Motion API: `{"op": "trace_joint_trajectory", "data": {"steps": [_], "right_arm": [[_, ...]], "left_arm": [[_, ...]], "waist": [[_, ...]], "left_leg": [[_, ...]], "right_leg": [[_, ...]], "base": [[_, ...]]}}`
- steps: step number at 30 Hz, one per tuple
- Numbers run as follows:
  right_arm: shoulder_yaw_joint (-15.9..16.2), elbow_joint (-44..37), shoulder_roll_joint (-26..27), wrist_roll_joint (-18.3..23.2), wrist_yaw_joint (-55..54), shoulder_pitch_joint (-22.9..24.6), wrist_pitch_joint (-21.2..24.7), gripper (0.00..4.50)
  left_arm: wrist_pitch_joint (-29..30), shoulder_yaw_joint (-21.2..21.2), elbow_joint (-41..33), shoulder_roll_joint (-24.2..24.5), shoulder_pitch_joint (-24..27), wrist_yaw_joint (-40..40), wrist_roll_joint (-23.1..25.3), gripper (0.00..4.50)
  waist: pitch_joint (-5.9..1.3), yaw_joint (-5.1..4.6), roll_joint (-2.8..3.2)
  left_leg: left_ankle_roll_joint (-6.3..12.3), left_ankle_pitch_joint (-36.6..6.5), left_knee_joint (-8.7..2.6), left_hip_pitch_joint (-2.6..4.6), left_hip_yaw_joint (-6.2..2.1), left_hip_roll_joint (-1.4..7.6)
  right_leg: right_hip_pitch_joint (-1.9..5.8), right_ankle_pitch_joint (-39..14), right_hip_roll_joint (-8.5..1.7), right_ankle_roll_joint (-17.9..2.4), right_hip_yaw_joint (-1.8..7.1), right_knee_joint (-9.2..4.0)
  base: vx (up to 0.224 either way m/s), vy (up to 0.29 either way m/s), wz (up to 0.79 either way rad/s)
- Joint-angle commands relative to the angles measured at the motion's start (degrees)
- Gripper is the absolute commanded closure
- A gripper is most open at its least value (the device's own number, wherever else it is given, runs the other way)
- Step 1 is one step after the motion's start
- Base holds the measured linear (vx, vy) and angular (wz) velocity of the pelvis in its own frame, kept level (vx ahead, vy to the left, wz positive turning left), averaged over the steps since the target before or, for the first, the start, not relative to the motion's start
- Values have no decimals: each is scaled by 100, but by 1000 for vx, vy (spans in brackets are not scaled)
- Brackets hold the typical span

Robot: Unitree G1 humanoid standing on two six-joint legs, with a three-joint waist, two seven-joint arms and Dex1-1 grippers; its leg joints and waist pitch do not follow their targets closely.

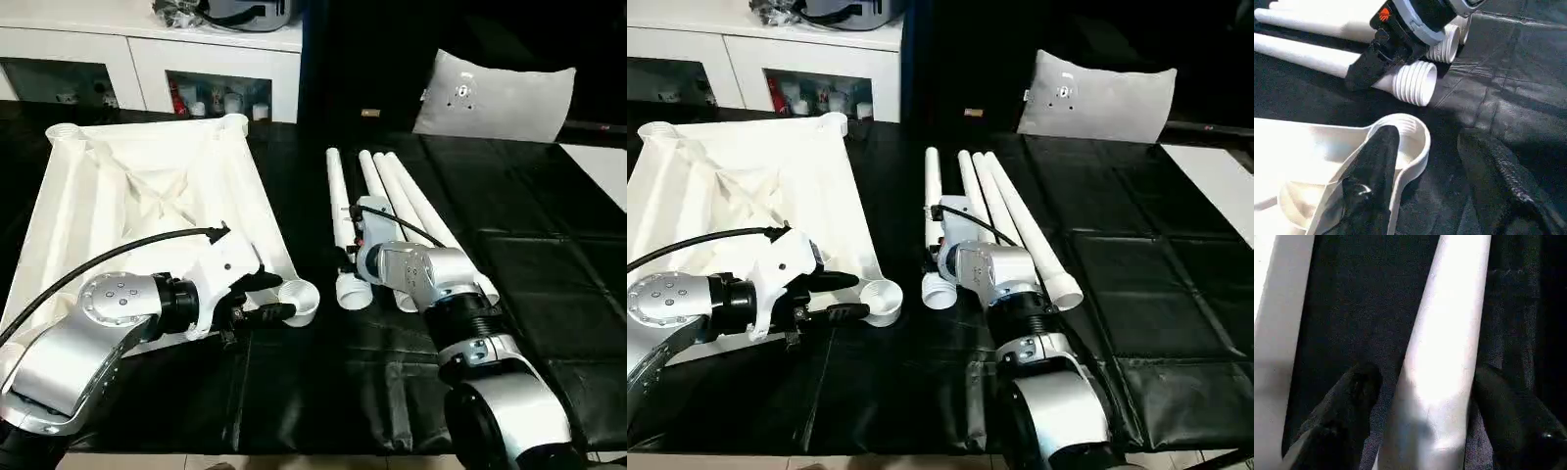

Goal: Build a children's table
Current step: Pick table leg

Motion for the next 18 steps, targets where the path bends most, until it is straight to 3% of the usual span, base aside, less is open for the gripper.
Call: {"op": "trace_joint_trajectory", "data": {"steps": [1, 6, 13, 14, 15, 18], "right_arm": [[-39, 181, -69, -22, 8, 7, 67, 159], [-84, 111, -75, 13, -4, 21, 122, 199], [-69, -87, -109, -17, -28, 147, -33, 248], [-70, -117, -113, -22, -38, 171, -44, 253], [-104, -220, -103, -45, -125, 258, -167, 257], [179, -452, -150, -271, 1, 469, -726, 262]], "left_arm": [[19, -92, -183, 28, -37, 30, -22, 226], [-28, -113, -186, 18, -20, 41, -11, 226], [-10, -141, -132, -62, -88, 86, -15, 226], [2, -140, -123, -76, -93, 93, -23, 226], [21, -148, -118, -91, -90, 111, -27, 226], [56, -161, -107, -114, -87, 135, -40, 226]], "waist": [[-303, 4, 113], [-310, -7, 146], [-303, 0, 135], [-304, -9, 166], [-305, -9, 163], [-310, -1, 180]], "left_leg": [[-537, -922, -413, 174, -11, 196], [-562, -922, -410, 174, -17, 196], [-562, -978, -414, 181, -9, 200], [-583, -1001, -414, 188, -11, 198], [-594, -1013, -413, 188, -12, 195], [-630, -1054, -414, 185, -18, 201]], "right_leg": [[129, 147, -265, -900, 104, -374], [129, 195, -260, -896, 104, -368], [118, 151, -256, -911, 105, -379], [109, 163, -249, -904, 103, -381], [113, 147, -247, -902, 104, -378], [114, 141, -258, -883, 100, -384]], "base": [[0, 0, 0], [0, 0, 0], [0, 0, 0], [0, 0, 0], [0, 0, 0], [0, 0, 0]]}}
